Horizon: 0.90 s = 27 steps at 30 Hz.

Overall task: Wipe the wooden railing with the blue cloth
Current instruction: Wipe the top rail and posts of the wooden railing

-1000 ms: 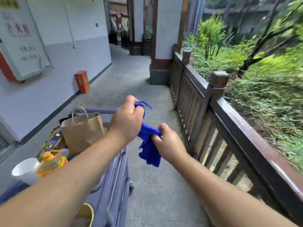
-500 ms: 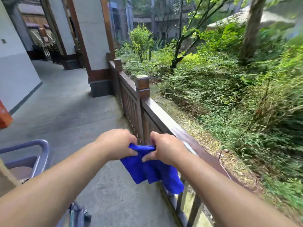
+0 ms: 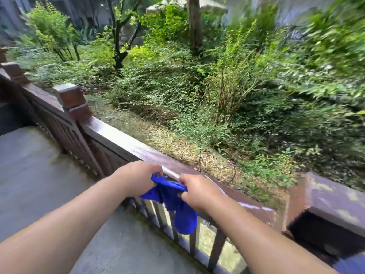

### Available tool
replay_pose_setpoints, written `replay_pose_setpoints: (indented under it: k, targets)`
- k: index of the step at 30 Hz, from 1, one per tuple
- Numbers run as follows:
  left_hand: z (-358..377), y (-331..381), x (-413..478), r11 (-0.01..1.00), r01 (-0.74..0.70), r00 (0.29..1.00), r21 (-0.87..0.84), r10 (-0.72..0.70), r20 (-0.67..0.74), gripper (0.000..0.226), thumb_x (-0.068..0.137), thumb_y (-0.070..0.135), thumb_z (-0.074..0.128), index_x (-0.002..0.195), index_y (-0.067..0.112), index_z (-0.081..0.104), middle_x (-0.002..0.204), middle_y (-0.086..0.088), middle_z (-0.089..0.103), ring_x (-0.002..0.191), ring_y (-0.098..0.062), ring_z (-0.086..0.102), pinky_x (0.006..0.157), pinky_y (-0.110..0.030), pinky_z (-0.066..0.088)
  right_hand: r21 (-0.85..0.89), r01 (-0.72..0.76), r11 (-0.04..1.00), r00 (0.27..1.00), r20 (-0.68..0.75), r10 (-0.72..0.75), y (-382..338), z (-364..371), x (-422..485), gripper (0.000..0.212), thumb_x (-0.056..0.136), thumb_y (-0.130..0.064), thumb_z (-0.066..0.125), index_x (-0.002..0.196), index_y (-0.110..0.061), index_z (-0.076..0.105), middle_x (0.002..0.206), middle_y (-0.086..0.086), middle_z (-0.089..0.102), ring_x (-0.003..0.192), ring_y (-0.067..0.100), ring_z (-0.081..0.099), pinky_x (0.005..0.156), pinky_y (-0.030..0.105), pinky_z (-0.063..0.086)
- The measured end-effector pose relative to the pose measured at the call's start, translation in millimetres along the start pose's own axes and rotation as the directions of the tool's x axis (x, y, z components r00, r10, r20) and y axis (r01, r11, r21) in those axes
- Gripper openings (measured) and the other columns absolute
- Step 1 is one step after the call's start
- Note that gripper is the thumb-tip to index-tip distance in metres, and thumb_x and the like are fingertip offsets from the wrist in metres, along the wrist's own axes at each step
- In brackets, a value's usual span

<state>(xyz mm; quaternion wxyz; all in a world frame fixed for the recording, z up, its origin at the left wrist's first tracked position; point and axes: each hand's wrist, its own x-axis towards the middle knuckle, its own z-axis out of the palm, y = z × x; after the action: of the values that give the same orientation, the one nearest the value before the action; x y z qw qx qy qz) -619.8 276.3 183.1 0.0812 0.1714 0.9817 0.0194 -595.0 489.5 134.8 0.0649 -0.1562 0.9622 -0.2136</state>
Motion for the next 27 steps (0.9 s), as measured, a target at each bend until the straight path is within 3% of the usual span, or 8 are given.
replay_pose_setpoints:
  k: [4,9,13,16,19,22,24,27]
  targets:
    - [12.4,10.6,36.7,0.975,-0.218,0.973,-0.046,0.221,0.069,0.020,0.080,0.033,0.055,0.096,0.042,0.062,0.097,0.011,0.070,0.091,-0.018,0.063,0.075,-0.033,0.050,0.053,-0.253,0.966,0.965,-0.059,0.256,15.5,-0.9,-20.6,0.015,0.087,-0.032,0.069,0.096,-0.027,0.058,0.104,0.004,0.071,0.097,0.032,0.064,0.070,0.038,0.044]
    - [16.1,50.3,65.6,0.908,-0.415,0.903,-0.064,0.419,0.091,0.015,0.082,0.039,0.055,0.072,0.049,0.050,0.075,0.018,0.057,0.072,-0.012,0.052,0.053,-0.030,0.035,0.087,-0.535,0.840,0.828,-0.142,0.542,31.4,-14.1,-53.2,0.011,0.088,-0.027,0.067,0.091,-0.028,0.057,0.097,0.000,0.068,0.090,0.029,0.062,0.066,0.037,0.043]
    - [17.6,101.1,83.0,0.873,-0.485,0.871,-0.038,0.487,0.065,0.009,0.082,0.034,0.053,0.089,0.035,0.058,0.089,0.005,0.065,0.081,-0.023,0.058,0.064,-0.034,0.046,-0.001,-0.688,0.725,0.705,-0.234,0.669,41.5,-28.0,-79.7,0.015,0.088,-0.008,0.059,0.092,-0.021,0.052,0.087,0.002,0.056,0.089,0.033,0.061,0.066,0.037,0.043]
    - [20.8,139.2,93.3,0.875,-0.484,0.875,-0.024,0.483,-0.032,0.017,0.082,0.031,0.054,0.097,0.035,0.063,0.095,0.002,0.063,0.092,-0.027,0.061,0.074,-0.037,0.051,-0.069,-0.728,0.682,0.661,-0.336,0.671,50.0,-37.6,-88.4,0.025,0.088,0.004,0.046,0.096,-0.018,0.042,0.087,0.002,0.040,0.100,0.038,0.064,0.068,0.042,0.041]
    - [30.7,167.6,101.0,0.885,-0.463,0.867,0.045,0.463,-0.186,0.027,0.083,0.028,0.055,0.109,0.031,0.063,0.109,-0.003,0.061,0.104,-0.030,0.058,0.083,-0.041,0.051,-0.104,-0.746,0.658,0.627,-0.443,0.641,60.9,-41.7,-89.2,0.036,0.089,0.008,0.046,0.116,-0.017,0.043,0.113,0.011,0.048,0.102,0.037,0.065,0.068,0.045,0.039]
    - [48.8,183.4,106.8,0.899,-0.428,0.860,0.092,0.436,-0.265,0.040,0.080,0.029,0.058,0.120,0.026,0.056,0.113,-0.004,0.057,0.108,-0.031,0.054,0.085,-0.044,0.050,-0.122,-0.751,0.649,0.611,-0.499,0.614,75.9,-27.4,-90.9,0.057,0.089,0.003,0.052,0.141,-0.017,0.036,0.137,0.016,0.044,0.105,0.039,0.065,0.083,0.048,0.051]
    - [62.5,189.6,110.4,0.894,-0.435,0.863,0.105,0.448,-0.235,0.051,0.078,0.036,0.063,0.126,0.028,0.049,0.122,-0.003,0.054,0.112,-0.031,0.051,0.086,-0.045,0.051,-0.156,-0.735,0.660,0.626,-0.529,0.572,81.4,-12.0,-93.1,0.068,0.089,0.001,0.052,0.151,-0.019,0.033,0.150,0.017,0.040,0.113,0.041,0.060,0.088,0.050,0.054]
    - [81.9,196.6,113.5,0.860,-0.506,0.855,0.063,0.510,-0.093,0.063,0.076,0.042,0.065,0.135,0.030,0.044,0.138,-0.003,0.048,0.123,-0.032,0.047,0.096,-0.048,0.049,-0.219,-0.705,0.674,0.672,-0.508,0.539,88.1,9.5,-97.0,0.061,0.086,-0.007,0.043,0.145,-0.020,0.045,0.140,0.012,0.053,0.113,0.036,0.060,0.081,0.045,0.056]
